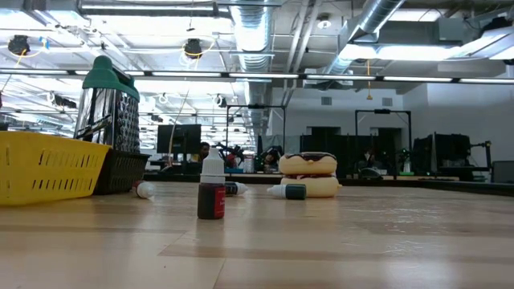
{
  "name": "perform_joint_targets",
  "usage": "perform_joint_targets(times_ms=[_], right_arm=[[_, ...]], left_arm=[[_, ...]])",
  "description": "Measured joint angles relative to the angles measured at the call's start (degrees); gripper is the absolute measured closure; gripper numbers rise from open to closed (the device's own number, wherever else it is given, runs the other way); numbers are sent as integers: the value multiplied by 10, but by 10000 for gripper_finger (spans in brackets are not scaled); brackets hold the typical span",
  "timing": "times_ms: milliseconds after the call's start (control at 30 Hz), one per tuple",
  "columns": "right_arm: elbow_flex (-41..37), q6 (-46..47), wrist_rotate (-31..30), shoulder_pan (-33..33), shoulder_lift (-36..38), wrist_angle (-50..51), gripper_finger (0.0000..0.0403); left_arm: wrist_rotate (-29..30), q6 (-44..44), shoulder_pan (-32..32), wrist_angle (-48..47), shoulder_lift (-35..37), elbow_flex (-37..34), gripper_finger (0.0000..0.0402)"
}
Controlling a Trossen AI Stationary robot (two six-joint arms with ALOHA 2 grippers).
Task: Pick & Place Food Item
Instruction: Put the pink donut into the black bin
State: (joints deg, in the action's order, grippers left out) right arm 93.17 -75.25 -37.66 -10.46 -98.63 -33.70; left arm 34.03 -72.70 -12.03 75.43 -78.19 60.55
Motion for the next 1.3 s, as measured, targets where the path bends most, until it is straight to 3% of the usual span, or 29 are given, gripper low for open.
perform_joint_targets(times_ms=[433, 900, 1300], right_arm=[[11, -26, 4, 0, 0, -10, 234], [12, -25, -3, -16, 0, 3, 324], [31, -28, -69, -47, 0, -8, 337]], left_arm=[[0, 0, 0, -8, 0, 0, 300], [-15, 5, 0, -26, 0, 0, 299], [-76, 152, -1, -23, 30, -17, 299]])
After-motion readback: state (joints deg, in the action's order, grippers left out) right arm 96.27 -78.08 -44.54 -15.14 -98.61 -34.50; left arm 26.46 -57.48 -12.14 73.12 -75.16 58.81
